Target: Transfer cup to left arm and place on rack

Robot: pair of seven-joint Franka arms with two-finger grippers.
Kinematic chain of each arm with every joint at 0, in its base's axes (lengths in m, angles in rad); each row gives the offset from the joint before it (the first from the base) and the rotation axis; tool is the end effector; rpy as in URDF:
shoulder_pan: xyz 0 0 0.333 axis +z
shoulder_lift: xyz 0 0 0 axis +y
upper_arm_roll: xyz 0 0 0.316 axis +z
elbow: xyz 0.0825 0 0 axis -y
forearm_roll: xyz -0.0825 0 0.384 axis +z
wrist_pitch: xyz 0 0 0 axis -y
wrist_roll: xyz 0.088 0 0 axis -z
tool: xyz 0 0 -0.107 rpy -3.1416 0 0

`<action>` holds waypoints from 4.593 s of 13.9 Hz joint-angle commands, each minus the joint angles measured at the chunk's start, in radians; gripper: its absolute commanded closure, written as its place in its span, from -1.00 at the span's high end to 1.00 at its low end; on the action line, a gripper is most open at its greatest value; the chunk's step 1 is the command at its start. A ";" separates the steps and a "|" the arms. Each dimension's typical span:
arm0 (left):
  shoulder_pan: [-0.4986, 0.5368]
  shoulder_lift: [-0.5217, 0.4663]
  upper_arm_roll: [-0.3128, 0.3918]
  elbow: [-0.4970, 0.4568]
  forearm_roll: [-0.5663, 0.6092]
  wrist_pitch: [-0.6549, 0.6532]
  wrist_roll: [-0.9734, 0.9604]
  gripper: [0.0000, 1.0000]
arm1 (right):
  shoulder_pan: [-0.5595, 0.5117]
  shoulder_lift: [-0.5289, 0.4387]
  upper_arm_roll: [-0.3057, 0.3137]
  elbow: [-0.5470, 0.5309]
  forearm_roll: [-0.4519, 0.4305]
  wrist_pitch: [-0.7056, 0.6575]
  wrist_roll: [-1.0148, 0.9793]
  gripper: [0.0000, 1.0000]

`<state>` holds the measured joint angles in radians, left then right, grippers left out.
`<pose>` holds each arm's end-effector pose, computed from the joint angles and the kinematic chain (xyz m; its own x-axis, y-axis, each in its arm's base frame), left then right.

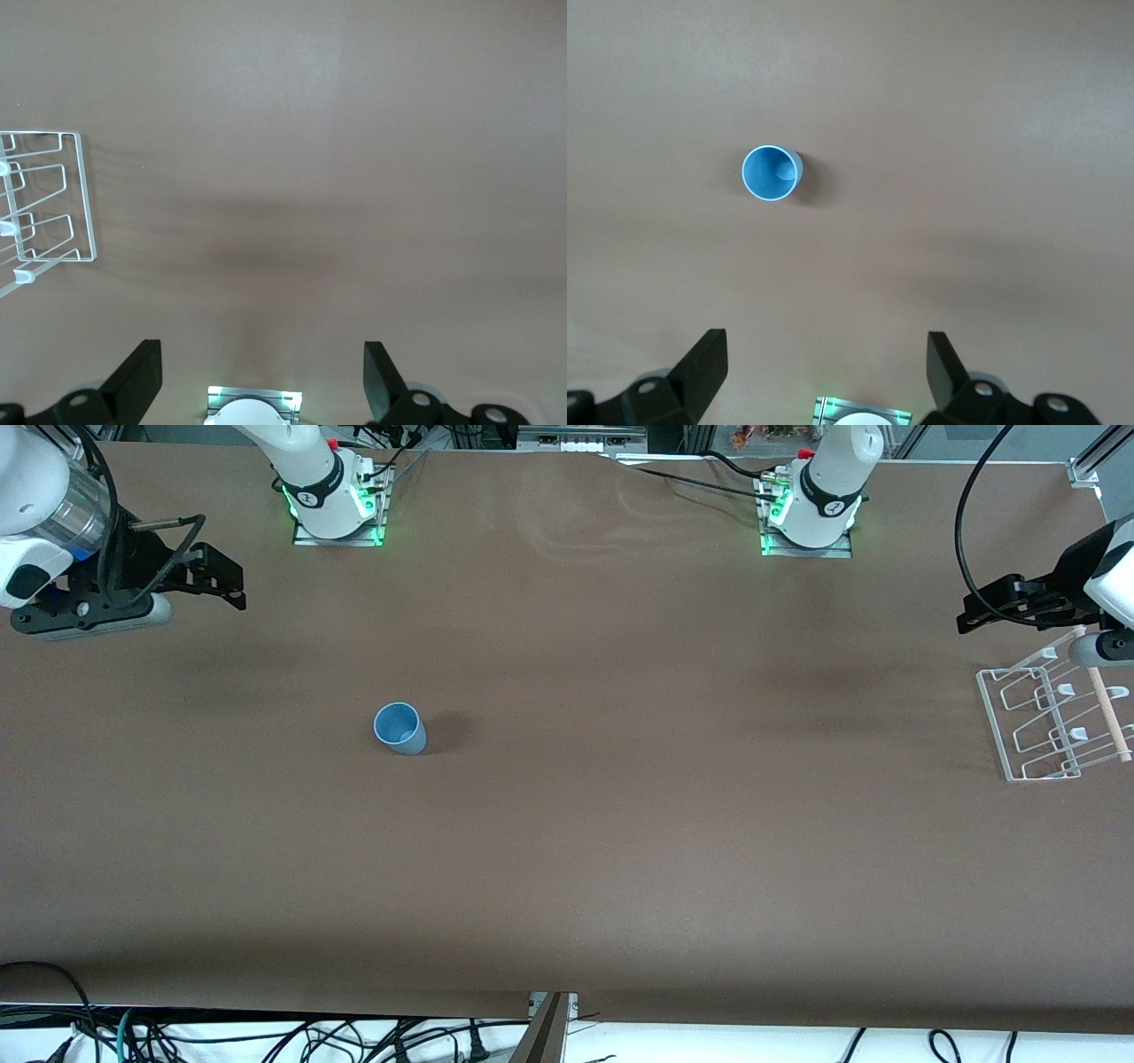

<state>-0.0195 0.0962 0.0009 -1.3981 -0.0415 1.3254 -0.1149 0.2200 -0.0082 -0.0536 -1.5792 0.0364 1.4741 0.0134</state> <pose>0.5576 -0.0156 0.6311 0.9814 0.0863 -0.1715 0.0914 -0.9956 0.0218 0.5330 0.0936 0.6171 0.9831 0.1551 -0.0972 0.1524 -0.9877 -0.0355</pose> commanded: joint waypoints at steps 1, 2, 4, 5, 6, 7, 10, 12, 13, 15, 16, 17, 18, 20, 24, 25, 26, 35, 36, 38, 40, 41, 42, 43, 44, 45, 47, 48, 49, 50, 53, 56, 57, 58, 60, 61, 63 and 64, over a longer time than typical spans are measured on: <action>-0.005 -0.006 -0.001 -0.015 -0.009 -0.003 -0.009 1.00 | -0.008 -0.001 0.000 0.011 -0.036 -0.005 -0.018 0.99; -0.005 -0.006 -0.001 -0.013 -0.008 -0.002 -0.009 1.00 | -0.008 -0.002 0.000 0.011 -0.038 0.002 -0.018 0.99; -0.005 0.005 0.001 -0.010 -0.009 0.000 -0.008 1.00 | -0.008 0.001 -0.002 0.011 -0.038 0.005 -0.018 0.99; -0.005 0.007 0.002 0.005 -0.011 0.000 -0.009 1.00 | -0.008 0.002 -0.002 0.011 -0.038 0.005 -0.018 0.99; -0.007 0.008 0.002 0.013 -0.011 0.000 -0.011 1.00 | -0.008 0.002 0.000 0.021 -0.036 0.005 -0.016 0.99; -0.007 0.008 0.001 0.013 -0.011 0.000 -0.009 1.00 | -0.008 0.005 0.000 0.036 -0.038 0.005 -0.015 0.99; -0.005 0.017 0.001 0.013 -0.009 -0.002 -0.008 1.00 | -0.008 0.013 0.000 0.042 -0.038 0.006 -0.006 0.99; -0.005 0.017 0.002 0.014 -0.008 -0.002 -0.008 1.00 | -0.007 0.016 0.000 0.039 -0.032 0.003 -0.016 0.99; -0.005 0.017 0.002 0.014 -0.008 -0.002 -0.008 1.00 | -0.007 0.017 0.001 0.038 -0.030 -0.001 -0.015 0.99; -0.007 0.017 0.001 0.014 -0.011 -0.002 -0.009 1.00 | 0.001 0.017 0.006 0.033 -0.030 -0.003 -0.016 0.99; -0.007 0.017 -0.001 0.016 -0.012 -0.002 -0.009 1.00 | 0.001 0.019 0.008 0.030 -0.029 -0.003 -0.016 0.99; -0.008 0.017 -0.002 0.016 -0.012 -0.002 -0.011 1.00 | 0.001 0.021 0.009 0.027 -0.027 -0.003 -0.016 0.99; -0.007 0.017 -0.002 0.016 -0.012 -0.002 -0.011 1.00 | 0.001 0.024 0.009 0.019 -0.026 -0.001 -0.016 0.99; -0.005 0.017 -0.004 0.016 -0.011 -0.002 -0.011 1.00 | 0.001 0.025 0.009 -0.008 -0.020 0.009 -0.016 0.99; -0.005 0.017 -0.004 0.016 -0.011 -0.002 -0.012 1.00 | 0.001 0.031 0.009 -0.057 0.002 0.035 -0.015 0.99; -0.005 0.017 -0.004 0.016 -0.011 -0.002 -0.012 1.00 | 0.001 0.033 0.009 -0.089 0.017 0.066 -0.012 0.99; -0.005 0.017 -0.004 0.016 -0.011 -0.002 -0.012 1.00 | 0.001 0.039 0.009 -0.129 0.022 0.107 -0.006 0.99; -0.014 0.022 -0.005 0.016 -0.011 -0.002 -0.009 1.00 | 0.091 0.247 0.014 -0.289 0.022 0.432 0.108 0.97; -0.013 0.023 -0.004 0.014 -0.014 -0.003 -0.008 1.00 | 0.097 0.269 0.014 -0.303 0.022 0.468 0.108 0.97; -0.014 0.023 -0.004 0.014 -0.015 -0.005 -0.008 1.00 | 0.114 0.290 0.014 -0.359 0.022 0.558 0.118 0.97; -0.016 0.027 -0.005 0.014 -0.017 -0.003 -0.005 1.00 | 0.124 0.298 0.014 -0.421 0.022 0.626 0.137 0.96; -0.020 0.033 -0.012 0.014 -0.014 -0.003 -0.006 1.00 | 0.124 0.298 0.014 -0.442 0.022 0.640 0.138 0.96; -0.025 0.033 -0.025 0.016 -0.014 -0.003 -0.008 1.00 | 0.125 0.300 0.015 -0.458 0.022 0.655 0.138 0.96; -0.025 0.033 -0.027 0.016 -0.012 -0.003 -0.008 1.00 | 0.127 0.310 0.015 -0.465 0.022 0.673 0.138 0.96; -0.025 0.033 -0.027 0.016 -0.014 -0.003 -0.006 1.00 | 0.128 0.326 0.015 -0.469 0.022 0.693 0.140 0.96; -0.023 0.033 -0.027 0.016 -0.015 -0.003 -0.003 1.00 | 0.128 0.338 0.015 -0.467 0.022 0.712 0.139 0.96; -0.027 0.033 -0.030 0.014 -0.015 -0.003 -0.002 1.00 | 0.136 0.378 0.015 -0.467 0.023 0.767 0.140 0.88; -0.027 0.033 -0.036 0.014 -0.015 -0.003 -0.002 1.00 | 0.140 0.396 0.015 -0.464 0.023 0.791 0.154 0.86; -0.027 0.033 -0.045 0.013 -0.015 -0.005 0.000 1.00 | 0.143 0.407 0.015 -0.461 0.023 0.805 0.169 0.79; -0.027 0.033 -0.047 0.011 -0.017 -0.005 0.000 1.00 | 0.157 0.415 0.015 -0.458 0.023 0.810 0.180 0.65; -0.025 0.037 -0.045 0.001 -0.063 -0.002 0.087 1.00 | 0.159 0.418 0.015 -0.447 0.023 0.807 0.189 0.60; -0.022 0.077 -0.045 0.001 -0.063 -0.002 0.297 1.00 | 0.160 0.418 0.015 -0.449 0.023 0.802 0.195 -0.04; -0.023 0.082 -0.045 -0.001 -0.063 -0.002 0.385 1.00 | 0.160 0.416 0.017 -0.447 0.025 0.799 0.194 -0.47; -0.025 0.080 -0.047 -0.001 -0.064 -0.002 0.440 1.00 | 0.160 0.412 0.020 -0.443 0.025 0.790 0.198 -0.84; -0.014 0.079 -0.045 -0.002 -0.130 -0.003 0.510 1.00 | 0.160 0.409 0.020 -0.397 0.072 0.715 0.223 -1.00; -0.008 0.079 -0.044 -0.004 -0.156 -0.003 0.562 1.00 | 0.160 0.410 0.020 -0.365 0.110 0.675 0.223 -1.00; -0.010 0.086 -0.044 -0.004 -0.161 0.003 0.668 1.00 | 0.162 0.410 0.020 -0.303 0.158 0.594 0.235 -1.00; -0.014 0.099 -0.045 -0.004 -0.162 0.005 0.717 1.00 | 0.160 0.410 0.020 -0.267 0.193 0.553 0.249 -1.00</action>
<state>-0.0347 0.1817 -0.0446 -1.4082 -0.1811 1.3290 0.5010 0.3804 0.4088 -0.0380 -1.9109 0.1796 2.1082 0.2320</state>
